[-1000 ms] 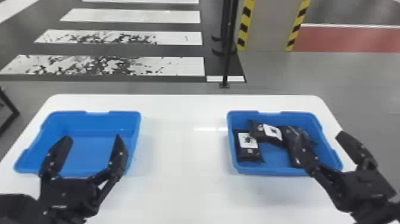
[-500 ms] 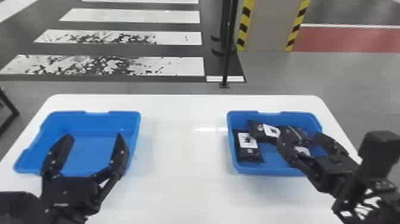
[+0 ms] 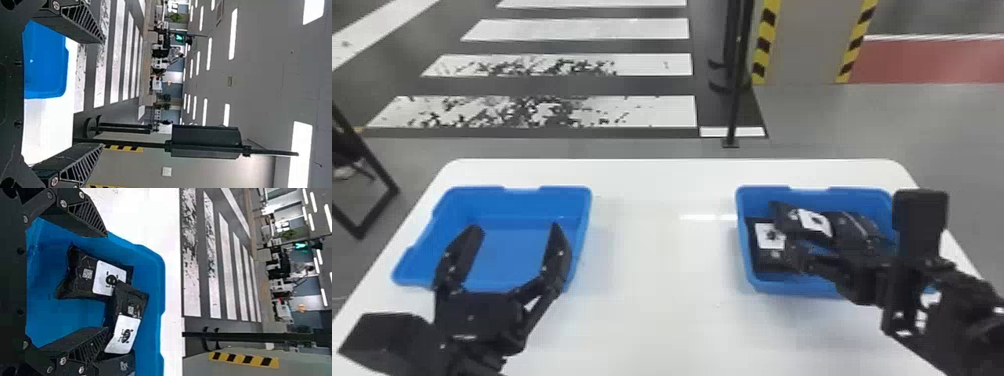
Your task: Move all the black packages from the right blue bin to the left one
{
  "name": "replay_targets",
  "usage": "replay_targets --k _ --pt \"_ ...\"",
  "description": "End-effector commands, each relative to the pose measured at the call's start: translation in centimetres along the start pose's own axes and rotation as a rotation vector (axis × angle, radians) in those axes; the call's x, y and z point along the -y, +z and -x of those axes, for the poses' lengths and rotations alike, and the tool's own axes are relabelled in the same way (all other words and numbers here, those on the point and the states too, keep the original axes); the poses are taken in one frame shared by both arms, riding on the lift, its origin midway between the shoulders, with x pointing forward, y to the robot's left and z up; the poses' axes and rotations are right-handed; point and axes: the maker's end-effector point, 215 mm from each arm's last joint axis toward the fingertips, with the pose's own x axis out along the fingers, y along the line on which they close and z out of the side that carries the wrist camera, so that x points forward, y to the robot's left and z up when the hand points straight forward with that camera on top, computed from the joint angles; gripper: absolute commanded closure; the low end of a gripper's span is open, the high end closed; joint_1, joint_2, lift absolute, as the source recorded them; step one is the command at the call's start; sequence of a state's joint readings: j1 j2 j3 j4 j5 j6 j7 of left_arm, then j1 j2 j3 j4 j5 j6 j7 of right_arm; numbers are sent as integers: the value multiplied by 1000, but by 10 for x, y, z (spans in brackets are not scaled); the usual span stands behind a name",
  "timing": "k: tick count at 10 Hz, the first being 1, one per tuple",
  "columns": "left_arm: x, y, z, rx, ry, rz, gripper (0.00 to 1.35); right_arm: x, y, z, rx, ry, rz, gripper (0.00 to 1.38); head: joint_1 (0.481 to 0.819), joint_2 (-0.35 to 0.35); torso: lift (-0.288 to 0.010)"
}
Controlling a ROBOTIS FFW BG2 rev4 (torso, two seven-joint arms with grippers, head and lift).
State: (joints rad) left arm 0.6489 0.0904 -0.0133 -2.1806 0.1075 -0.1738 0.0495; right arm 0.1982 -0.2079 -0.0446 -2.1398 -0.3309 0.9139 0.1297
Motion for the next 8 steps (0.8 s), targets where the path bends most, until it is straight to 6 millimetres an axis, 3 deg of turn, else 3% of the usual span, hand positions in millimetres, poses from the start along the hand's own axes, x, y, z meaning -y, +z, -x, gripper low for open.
replay_targets --k 1,4,8 --pt "1 1 -1 4 -2 2 94 5 -15 -17 -71 7 -17 191 695 34 -140" --pt "0 -1 -1 -1 0 2 94 10 -15 -44 -114 18 -39 190 695 32 -140" --pt "0 -4 0 -4 -2 6 94 -4 -48 -65 -206 71 -76 193 695 53 -140"
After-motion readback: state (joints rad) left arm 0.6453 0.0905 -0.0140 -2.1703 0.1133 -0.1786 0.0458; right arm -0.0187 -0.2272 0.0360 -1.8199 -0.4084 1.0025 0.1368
